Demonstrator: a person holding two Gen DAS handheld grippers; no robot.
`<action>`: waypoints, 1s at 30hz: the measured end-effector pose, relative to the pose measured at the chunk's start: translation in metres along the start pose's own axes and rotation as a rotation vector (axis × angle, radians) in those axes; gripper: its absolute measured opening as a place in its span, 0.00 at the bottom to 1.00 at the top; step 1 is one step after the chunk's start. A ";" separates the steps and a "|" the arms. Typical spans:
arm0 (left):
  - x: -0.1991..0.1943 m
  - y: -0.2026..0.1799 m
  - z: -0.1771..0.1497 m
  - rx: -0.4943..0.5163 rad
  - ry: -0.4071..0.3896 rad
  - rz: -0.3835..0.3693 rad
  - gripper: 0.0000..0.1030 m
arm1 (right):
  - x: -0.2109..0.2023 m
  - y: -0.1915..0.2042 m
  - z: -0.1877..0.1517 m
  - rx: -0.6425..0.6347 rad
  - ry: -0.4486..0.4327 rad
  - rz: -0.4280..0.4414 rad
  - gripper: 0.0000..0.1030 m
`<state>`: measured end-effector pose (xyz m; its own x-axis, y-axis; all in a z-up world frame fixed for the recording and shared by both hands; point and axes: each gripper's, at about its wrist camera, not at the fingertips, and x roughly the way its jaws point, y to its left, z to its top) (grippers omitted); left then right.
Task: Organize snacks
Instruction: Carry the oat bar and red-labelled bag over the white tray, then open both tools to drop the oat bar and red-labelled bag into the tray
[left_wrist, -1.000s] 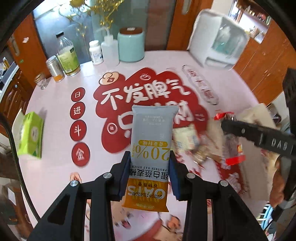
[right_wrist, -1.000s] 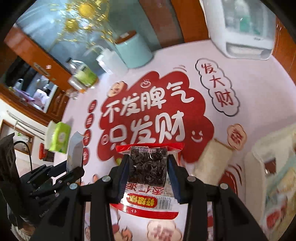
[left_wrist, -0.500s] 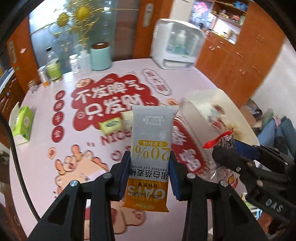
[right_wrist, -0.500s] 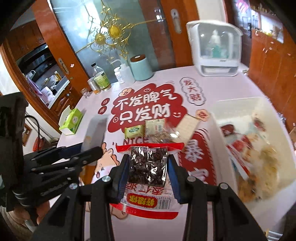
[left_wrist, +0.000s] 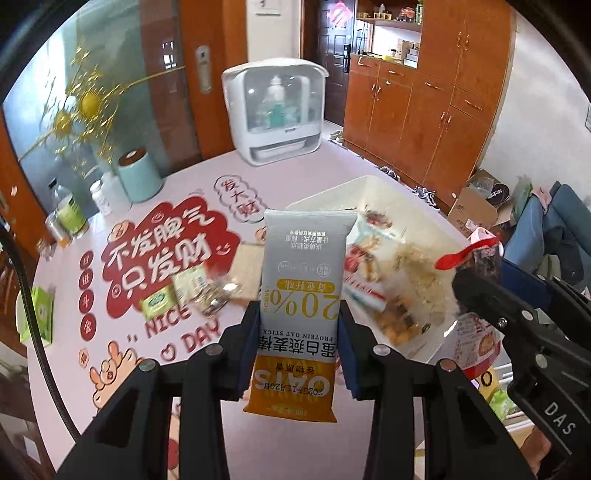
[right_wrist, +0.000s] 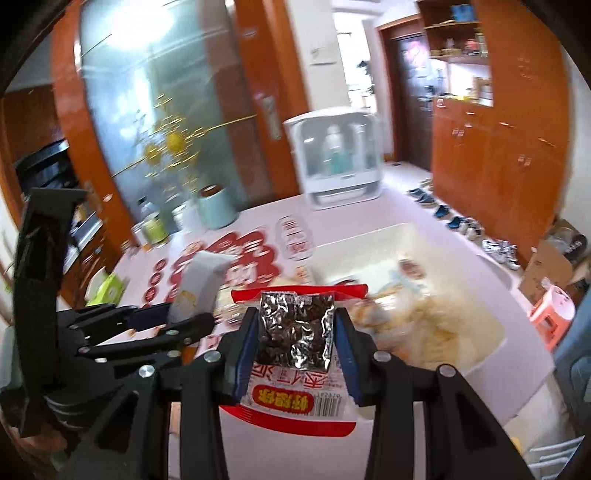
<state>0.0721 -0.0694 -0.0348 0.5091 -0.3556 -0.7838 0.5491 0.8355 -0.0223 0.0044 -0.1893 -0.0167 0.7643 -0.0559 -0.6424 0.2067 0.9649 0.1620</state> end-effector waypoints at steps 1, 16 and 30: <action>0.004 -0.009 0.005 0.003 -0.001 0.010 0.36 | -0.001 -0.007 0.000 0.002 -0.004 -0.013 0.40; 0.113 -0.106 0.068 0.058 0.080 0.135 0.36 | 0.044 -0.147 0.011 0.135 -0.001 -0.116 0.40; 0.193 -0.115 0.069 0.048 0.183 0.242 0.82 | 0.118 -0.184 -0.001 0.137 0.092 -0.132 0.62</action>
<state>0.1534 -0.2629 -0.1407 0.5034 -0.0640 -0.8617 0.4599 0.8641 0.2044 0.0561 -0.3735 -0.1233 0.6675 -0.1502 -0.7293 0.3875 0.9064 0.1681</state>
